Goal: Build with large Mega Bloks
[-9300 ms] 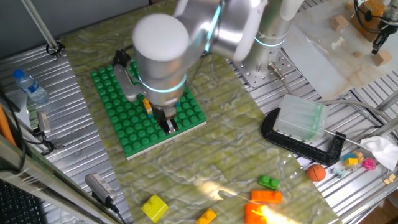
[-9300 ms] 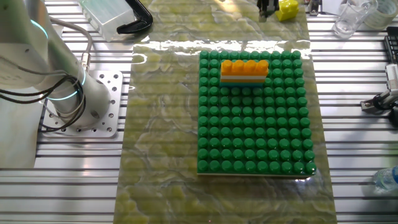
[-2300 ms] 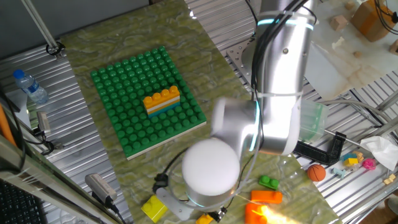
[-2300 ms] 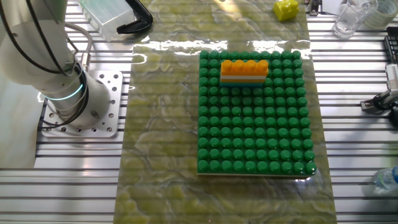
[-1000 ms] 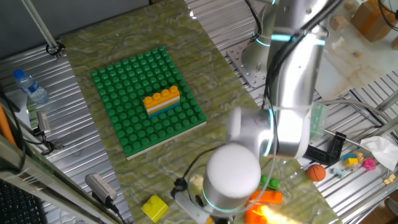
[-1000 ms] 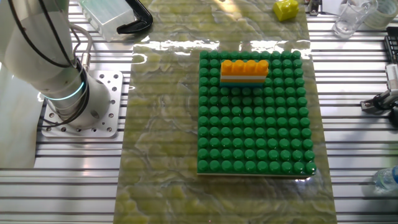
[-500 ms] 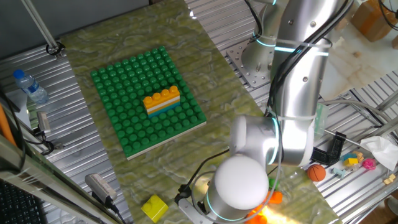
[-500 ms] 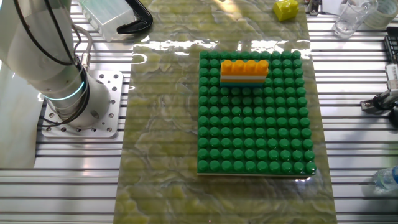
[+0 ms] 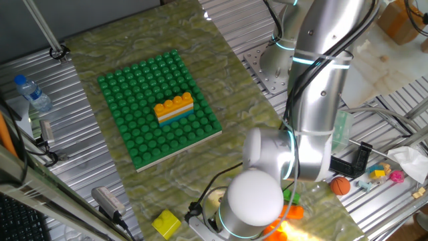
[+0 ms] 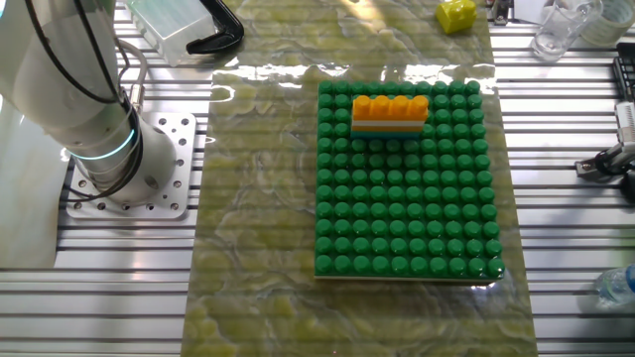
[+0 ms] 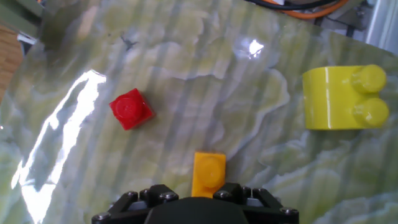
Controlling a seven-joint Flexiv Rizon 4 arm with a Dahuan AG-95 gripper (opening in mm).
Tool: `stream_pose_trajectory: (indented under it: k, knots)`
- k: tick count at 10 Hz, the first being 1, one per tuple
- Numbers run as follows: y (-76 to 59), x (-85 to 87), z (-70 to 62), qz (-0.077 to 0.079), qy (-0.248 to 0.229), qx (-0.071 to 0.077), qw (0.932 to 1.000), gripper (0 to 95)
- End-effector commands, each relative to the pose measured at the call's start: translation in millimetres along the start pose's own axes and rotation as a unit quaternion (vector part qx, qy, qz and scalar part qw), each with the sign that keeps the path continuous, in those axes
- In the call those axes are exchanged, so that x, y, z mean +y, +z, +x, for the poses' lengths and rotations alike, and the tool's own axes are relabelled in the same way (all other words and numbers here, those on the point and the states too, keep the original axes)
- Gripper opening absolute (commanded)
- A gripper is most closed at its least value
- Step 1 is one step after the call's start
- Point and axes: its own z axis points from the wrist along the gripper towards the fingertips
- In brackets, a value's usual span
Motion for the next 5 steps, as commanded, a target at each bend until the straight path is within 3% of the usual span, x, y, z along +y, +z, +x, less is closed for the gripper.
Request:
stream_pose_trajectory:
  k: [1,5]
  knots:
    - [5.8,-6.7,-0.1,0.0,-0.001,0.001,1.0,57.0]
    - [11.2,-8.0,-1.0,-0.003,0.008,0.004,1.0,57.0]
